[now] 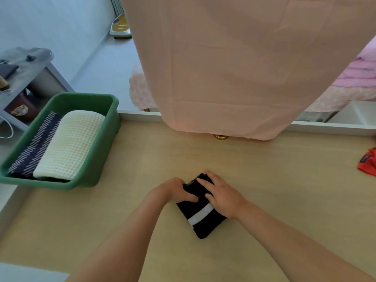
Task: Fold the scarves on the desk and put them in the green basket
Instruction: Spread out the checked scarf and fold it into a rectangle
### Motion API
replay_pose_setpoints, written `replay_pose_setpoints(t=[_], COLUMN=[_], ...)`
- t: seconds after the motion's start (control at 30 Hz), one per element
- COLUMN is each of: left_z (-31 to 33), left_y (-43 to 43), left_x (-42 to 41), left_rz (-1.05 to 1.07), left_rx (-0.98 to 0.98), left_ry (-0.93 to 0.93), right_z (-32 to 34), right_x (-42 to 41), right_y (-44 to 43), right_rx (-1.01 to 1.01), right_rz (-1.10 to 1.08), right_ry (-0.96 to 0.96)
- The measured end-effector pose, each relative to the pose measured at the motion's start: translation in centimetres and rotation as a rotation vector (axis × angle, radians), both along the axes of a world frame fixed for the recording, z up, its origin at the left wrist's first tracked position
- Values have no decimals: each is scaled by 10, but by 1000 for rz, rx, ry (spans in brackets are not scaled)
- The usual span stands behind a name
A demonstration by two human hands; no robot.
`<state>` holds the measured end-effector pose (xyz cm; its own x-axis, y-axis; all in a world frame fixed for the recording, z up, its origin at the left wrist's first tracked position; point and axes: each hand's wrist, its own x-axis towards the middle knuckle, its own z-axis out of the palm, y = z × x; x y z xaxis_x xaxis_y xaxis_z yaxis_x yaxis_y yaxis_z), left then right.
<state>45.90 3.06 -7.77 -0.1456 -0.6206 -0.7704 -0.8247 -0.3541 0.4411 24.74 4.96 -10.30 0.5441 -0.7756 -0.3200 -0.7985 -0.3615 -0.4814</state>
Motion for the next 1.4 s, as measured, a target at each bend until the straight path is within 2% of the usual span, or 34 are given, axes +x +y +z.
replay_pose_setpoints(t=[0.13, 0.2, 0.3, 0.43, 0.53, 0.6, 0.67, 0.73, 0.87, 0.93, 1.03, 1.13, 1.23, 1.33, 1.4], left_z=[9, 20, 44, 63, 60, 52, 42, 33, 20, 17, 19, 26, 26, 18, 10], left_y=[25, 34, 40, 45, 53, 62, 76, 91, 105, 105, 103, 103, 101, 97, 97], left_x=[39, 64, 102, 144, 170, 185, 195, 202, 211, 212, 208, 199, 187, 174, 170], left_rz=[78, 91, -28, -250, -388, -396, -388, -302, -221, -303, -418, -353, -255, -125, 24], left_rx=[-132, -200, -416, -820, -1158, -1272, -1258, -1125, -821, -798, -801, -810, -808, -784, -720], left_ry=[102, 142, 89, 92, 56, 78, 79, 42, 15, -63, -157, -146, -160, -191, -146], right_z=[21, 37, 64, 92, 95, 88, 77, 61, 33, 33, 46, 57, 54, 33, 18], right_x=[43, 67, 105, 158, 186, 199, 208, 212, 196, 187, 187, 197, 198, 190, 185], right_y=[11, 14, 12, 4, 2, 8, 21, 37, 63, 71, 73, 66, 60, 66, 76], right_rx=[13, -44, -172, -197, -440, -621, -731, -743, -549, -525, -614, -656, -566, -318, -214], right_rz=[-66, -60, 37, 80, 86, 88, 77, 89, 227, 236, 153, -51, -196, -79, -21], right_ry=[-7, 4, 104, 197, 237, 237, 249, 280, 271, 136, -143, -285, -177, 117, 208])
